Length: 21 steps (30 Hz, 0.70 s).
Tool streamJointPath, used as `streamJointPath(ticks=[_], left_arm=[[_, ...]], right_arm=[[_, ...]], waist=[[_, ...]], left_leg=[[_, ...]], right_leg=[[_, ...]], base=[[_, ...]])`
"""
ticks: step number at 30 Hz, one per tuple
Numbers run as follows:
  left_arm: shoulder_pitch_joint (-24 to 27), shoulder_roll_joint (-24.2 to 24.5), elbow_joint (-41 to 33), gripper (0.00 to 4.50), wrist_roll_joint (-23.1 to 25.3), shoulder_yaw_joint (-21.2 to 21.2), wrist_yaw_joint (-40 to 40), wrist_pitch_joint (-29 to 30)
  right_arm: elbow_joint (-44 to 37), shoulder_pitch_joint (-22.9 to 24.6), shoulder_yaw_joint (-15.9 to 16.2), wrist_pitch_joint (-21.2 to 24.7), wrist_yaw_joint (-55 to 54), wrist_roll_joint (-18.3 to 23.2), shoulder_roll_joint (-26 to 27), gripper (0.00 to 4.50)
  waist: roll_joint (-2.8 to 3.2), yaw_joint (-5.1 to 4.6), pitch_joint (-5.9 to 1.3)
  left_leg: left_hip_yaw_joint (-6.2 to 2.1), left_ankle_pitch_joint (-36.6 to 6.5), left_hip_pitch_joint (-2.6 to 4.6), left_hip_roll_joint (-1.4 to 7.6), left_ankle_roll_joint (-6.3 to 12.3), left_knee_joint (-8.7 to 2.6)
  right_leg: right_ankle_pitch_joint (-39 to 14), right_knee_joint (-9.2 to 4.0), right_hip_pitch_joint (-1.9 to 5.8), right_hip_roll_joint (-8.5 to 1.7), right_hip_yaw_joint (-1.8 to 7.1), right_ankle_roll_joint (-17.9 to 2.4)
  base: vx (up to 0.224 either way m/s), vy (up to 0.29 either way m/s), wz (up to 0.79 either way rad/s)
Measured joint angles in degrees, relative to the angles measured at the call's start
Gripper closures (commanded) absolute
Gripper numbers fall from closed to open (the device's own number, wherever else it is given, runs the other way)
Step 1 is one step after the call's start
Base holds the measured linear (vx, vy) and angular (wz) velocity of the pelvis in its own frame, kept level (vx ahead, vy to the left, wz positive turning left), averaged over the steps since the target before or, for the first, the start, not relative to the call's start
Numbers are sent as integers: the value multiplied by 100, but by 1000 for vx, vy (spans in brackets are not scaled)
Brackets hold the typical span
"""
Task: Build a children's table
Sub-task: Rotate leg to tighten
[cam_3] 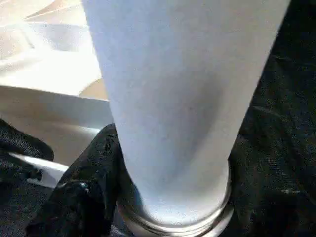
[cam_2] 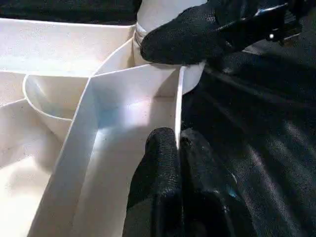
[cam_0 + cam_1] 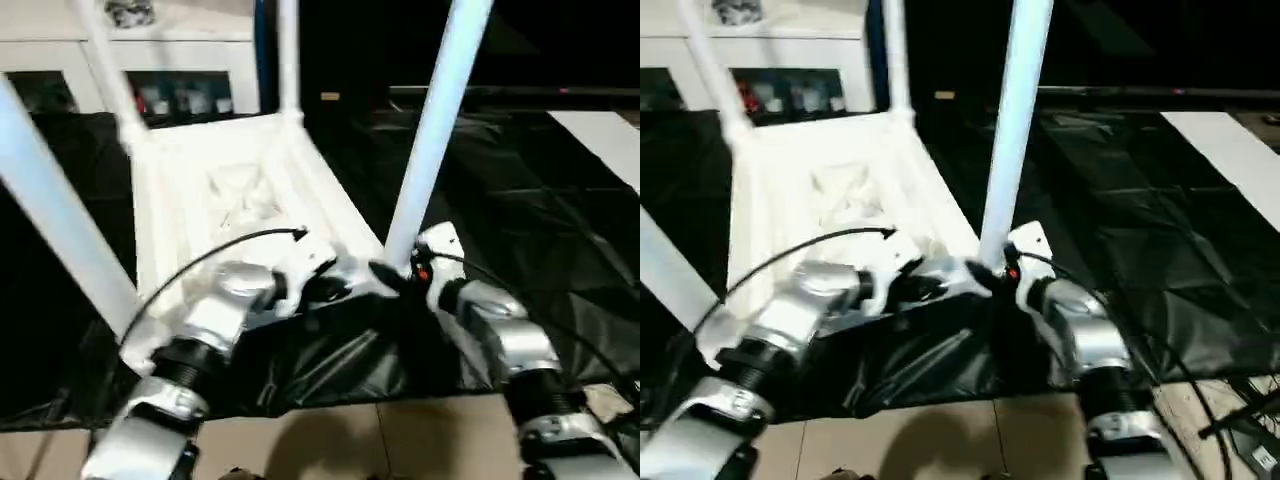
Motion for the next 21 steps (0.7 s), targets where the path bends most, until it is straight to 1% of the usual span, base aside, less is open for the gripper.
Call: streamJointPath(ticks=[2,4,7,11,14,16,18,21], left_arm=[[4,0,-8,450,3,0,5,-1],[4,0,-11,450,3,-4,4,-2],[22,-1,-68,450,10,-68,1,-66],[98,-1,-228,450,30,-156,-12,-130],[212,-3,-430,450,31,-278,-131,-196],[222,2,-456,450,31,-295,-158,-227],[259,22,-519,450,30,-340,-252,-280],[306,104,-582,450,9,-338,-275,-322]], right_arm=[[-19,4,0,4,-6,0,22,106],[-47,15,0,16,-6,0,31,78],[-262,147,47,7,52,-26,-58,57],[-532,324,86,5,308,0,-265,57],[-976,705,82,-24,912,153,-821,57],[-1113,774,67,-23,1083,197,-963,57],[-1490,1076,43,-16,1562,346,-1426,57],[-1878,1412,-39,28,2075,519,-1835,57]], waist=[[1,-6,0],[1,-9,0],[12,1,7],[20,39,11],[38,153,6],[45,177,6],[50,253,3],[49,271,4]], left_leg=[[0,0,0,0,0,0],[0,0,-1,0,0,0],[0,0,-9,-3,0,-1],[0,0,-17,-3,0,-8],[15,0,-23,-2,1,-14],[15,1,-26,1,1,-21],[17,2,-26,5,3,-32],[17,2,-21,9,3,-39]], right_leg=[[0,-1,-1,0,0,0],[0,-2,-2,0,1,0],[0,-3,-7,0,4,0],[1,1,-9,0,5,0],[6,15,-3,0,18,5],[7,16,-6,0,15,6],[0,19,-3,0,12,17],[-8,19,-3,3,8,30]], base=[[0,0,0],[0,0,0],[0,0,0],[0,0,0],[0,0,0],[0,0,0],[0,0,0],[0,0,0]])
